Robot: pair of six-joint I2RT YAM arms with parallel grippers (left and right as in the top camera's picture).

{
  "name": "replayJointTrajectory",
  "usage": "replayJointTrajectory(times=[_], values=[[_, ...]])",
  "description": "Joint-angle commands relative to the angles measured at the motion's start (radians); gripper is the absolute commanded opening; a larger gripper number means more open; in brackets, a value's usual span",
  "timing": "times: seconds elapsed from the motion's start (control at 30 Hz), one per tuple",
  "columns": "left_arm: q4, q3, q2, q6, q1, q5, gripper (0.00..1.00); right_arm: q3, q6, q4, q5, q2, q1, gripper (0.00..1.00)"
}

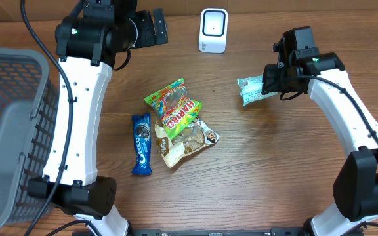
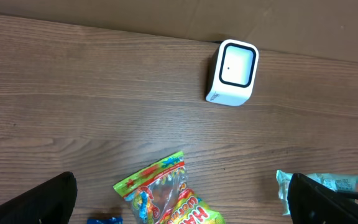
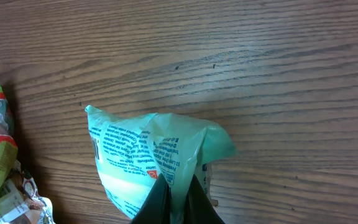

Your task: Scan the item barcode

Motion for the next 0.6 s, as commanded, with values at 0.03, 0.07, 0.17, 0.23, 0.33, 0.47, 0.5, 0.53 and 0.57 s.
replayJointTrajectory(times=[0.03,0.07,0.17,0.23,0.33,0.47,0.5,0.53,0.57], values=[[0.001,0.019,-0.025,-0.013,-0.002,0.006,1.0,0.038,-0.003,-0.002,0.01,-0.033,-0.001,0.04],[0.001,0.019,-0.025,-0.013,-0.002,0.006,1.0,0.038,-0.003,-0.005,0.019,-0.033,-0.001,0.04],[0.001,0.019,-0.025,-0.013,-0.002,0.006,1.0,0.038,-0.003,-0.012,0.045,-0.033,-0.001,0.04],[0.001,0.019,-0.025,-0.013,-0.002,0.006,1.0,0.038,-0.003,-0.011,0.048,-0.033,-0.001,0.04],[0.001,0.019,-0.025,-0.013,-0.002,0.006,1.0,0.038,-0.003,-0.013,0.051,-0.033,-0.001,0.04],[0.001,0.019,-0.025,-0.013,-0.002,0.006,1.0,0.038,-0.003,-0.013,0.059,-0.033,-0.001,0.04],[0.001,0.019,-0.025,-0.013,-0.002,0.006,1.0,0.038,-0.003,-0.013,0.059,-0.033,-0.001,0.04],[0.001,0.019,-0.025,-0.013,-0.002,0.006,1.0,0.038,-0.003,-0.013,0.059,-0.033,-0.001,0.04],[0.001,0.019,-0.025,-0.013,-0.002,0.006,1.0,0.038,-0.003,-0.013,0.059,-0.033,-0.001,0.04]])
